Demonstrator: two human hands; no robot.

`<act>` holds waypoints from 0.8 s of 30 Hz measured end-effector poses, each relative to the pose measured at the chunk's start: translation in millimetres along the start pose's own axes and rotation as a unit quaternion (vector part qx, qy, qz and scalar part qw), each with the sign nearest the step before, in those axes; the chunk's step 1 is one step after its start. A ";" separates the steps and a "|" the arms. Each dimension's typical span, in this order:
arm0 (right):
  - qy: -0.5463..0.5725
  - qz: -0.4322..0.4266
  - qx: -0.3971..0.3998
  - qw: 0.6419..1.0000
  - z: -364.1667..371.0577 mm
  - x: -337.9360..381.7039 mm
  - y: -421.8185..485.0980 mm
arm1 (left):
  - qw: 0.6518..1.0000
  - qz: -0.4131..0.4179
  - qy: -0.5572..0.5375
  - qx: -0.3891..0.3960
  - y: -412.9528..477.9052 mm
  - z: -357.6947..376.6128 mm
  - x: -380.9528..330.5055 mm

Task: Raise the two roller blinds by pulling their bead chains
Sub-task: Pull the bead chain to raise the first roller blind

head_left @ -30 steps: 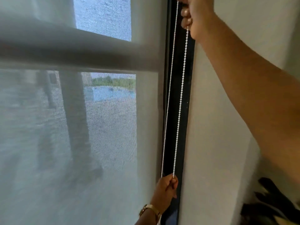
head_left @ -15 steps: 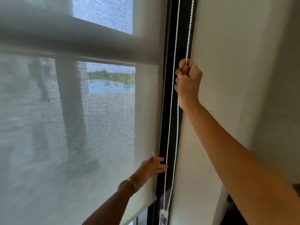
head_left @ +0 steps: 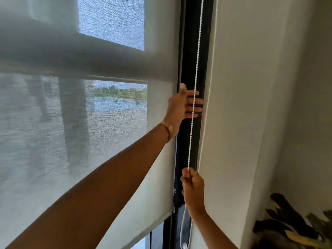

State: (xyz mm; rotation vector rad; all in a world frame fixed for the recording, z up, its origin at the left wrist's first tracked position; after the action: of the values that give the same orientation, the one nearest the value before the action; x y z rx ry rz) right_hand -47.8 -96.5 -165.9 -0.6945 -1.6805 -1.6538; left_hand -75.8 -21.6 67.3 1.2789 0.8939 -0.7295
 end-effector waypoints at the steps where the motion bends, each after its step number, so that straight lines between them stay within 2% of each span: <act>1: -0.005 0.008 -0.004 1.000 -0.1 -2.7 -3.6 | 1.000 0.009 -0.006 0.005 6.4 7.7 -12.8; 4: -0.020 0.017 -0.017 1.000 0.9 -1.5 -8.4 | 0.999 0.015 -0.051 0.010 26.5 24.2 -46.8; 6: -0.040 0.005 -0.023 0.999 2.3 4.5 -4.9 | 0.998 0.025 -0.058 -0.026 37.5 26.0 -65.0; 10: -0.108 -0.027 -0.025 0.993 -0.1 -3.1 5.5 | 0.984 0.129 0.042 -0.114 46.2 12.5 -78.0; 14: -0.165 -0.040 -0.013 0.985 4.8 -19.4 4.4 | 0.967 0.170 0.108 -0.155 53.6 -2.3 -70.0; 18: -0.142 0.009 0.036 0.989 19.2 -28.5 9.2 | 0.939 0.217 0.180 -0.197 51.6 -2.9 -79.7; 22: -0.021 0.058 0.102 0.993 24.6 -16.3 10.1 | 0.917 0.249 0.212 -0.227 45.4 -6.2 -79.4; 24: 0.003 0.085 0.131 0.988 20.9 -11.0 13.8 | 0.911 0.260 0.211 -0.241 40.5 -4.8 -79.9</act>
State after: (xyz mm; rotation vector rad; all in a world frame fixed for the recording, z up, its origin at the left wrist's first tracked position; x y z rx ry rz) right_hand -32.2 -74.0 -165.0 -0.6803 -1.7417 -1.2874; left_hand -80.3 -12.5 156.4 1.1589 0.9410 0.2000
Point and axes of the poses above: each hand's wrist, its own y-axis towards the middle knuckle, its own z-axis out of the palm, x = y × z, the point moved 5 cm from there along y, towards the middle knuckle, and after that the axes turned 6 degrees about -z, right-handed, at the moved point
